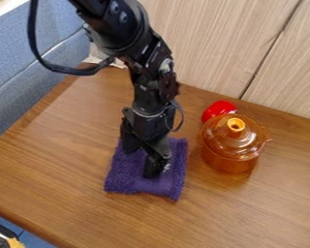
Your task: Move the purple napkin to bottom right of the table
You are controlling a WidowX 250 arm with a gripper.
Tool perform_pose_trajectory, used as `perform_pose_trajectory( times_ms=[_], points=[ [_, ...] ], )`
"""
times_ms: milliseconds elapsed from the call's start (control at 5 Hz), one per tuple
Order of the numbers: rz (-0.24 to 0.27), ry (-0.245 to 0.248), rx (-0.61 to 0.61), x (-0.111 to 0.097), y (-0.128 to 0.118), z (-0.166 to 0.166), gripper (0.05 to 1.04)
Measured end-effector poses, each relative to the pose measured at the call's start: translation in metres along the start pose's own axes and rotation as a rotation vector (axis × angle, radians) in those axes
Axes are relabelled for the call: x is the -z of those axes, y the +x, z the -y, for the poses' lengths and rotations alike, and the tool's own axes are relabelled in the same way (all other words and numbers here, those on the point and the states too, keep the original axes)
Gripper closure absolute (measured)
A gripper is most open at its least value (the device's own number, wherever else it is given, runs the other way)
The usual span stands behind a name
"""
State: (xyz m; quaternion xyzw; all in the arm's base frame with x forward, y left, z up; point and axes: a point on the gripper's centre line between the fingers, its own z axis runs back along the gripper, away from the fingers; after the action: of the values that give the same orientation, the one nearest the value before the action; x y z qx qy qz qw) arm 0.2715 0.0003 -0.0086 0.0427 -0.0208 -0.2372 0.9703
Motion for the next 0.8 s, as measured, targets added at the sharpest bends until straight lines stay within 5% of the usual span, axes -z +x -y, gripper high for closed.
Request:
perform_pose_trajectory(
  times_ms=[400,800],
  points=[
    [0.026,-0.057,0.068,-0.001,-0.010,0.036,0.085],
    [0.029,-0.055,0.248,-0.004,-0.011,0.089,0.085]
  ],
)
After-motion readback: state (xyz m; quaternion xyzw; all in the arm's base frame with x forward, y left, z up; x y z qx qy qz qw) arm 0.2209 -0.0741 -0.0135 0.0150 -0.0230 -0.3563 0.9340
